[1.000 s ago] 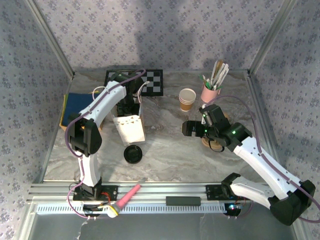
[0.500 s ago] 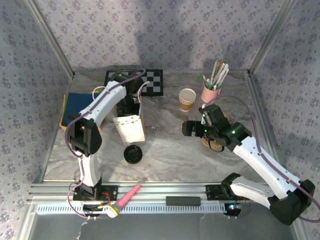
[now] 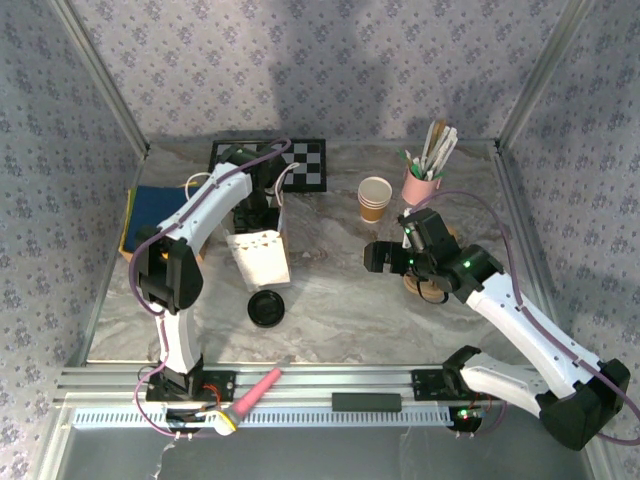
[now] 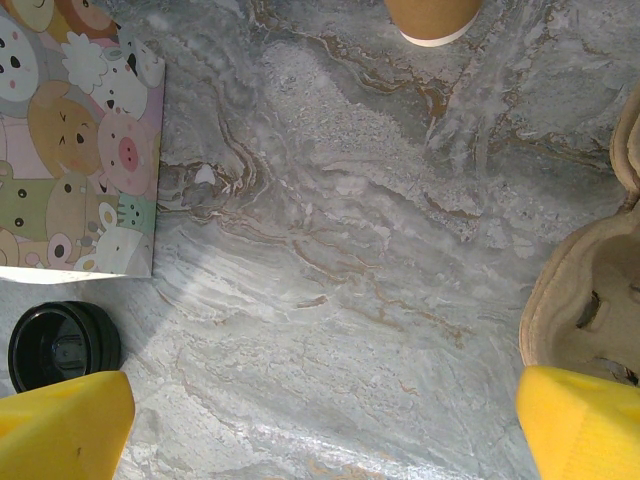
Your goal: Pack the takeout coffee
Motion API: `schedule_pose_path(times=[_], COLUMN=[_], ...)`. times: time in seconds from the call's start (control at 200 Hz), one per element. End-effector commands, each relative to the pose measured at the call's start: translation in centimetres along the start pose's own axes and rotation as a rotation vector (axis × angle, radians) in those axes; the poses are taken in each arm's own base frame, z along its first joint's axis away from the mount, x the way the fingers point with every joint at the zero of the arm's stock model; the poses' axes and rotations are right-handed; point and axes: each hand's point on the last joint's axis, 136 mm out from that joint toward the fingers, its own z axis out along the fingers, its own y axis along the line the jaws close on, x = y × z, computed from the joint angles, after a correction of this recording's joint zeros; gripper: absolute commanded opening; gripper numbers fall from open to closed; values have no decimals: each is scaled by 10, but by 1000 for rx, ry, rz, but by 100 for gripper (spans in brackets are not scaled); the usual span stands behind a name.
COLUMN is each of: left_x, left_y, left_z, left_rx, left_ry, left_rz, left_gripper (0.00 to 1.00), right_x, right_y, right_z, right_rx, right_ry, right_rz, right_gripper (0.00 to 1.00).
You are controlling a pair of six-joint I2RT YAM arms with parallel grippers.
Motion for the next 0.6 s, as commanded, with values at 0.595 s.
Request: schedule_pose_path(times=[0.595], left_x=[7], left_y=[3], left_z=[-4], left_rx=[-10], left_ry=[16], left_rz=[13], left_gripper=[54], right_x=[-4], right_y=[0], right_z=[-4], right_rx=[9], right_ry=[-20], right_rz=[11], right_gripper=[100])
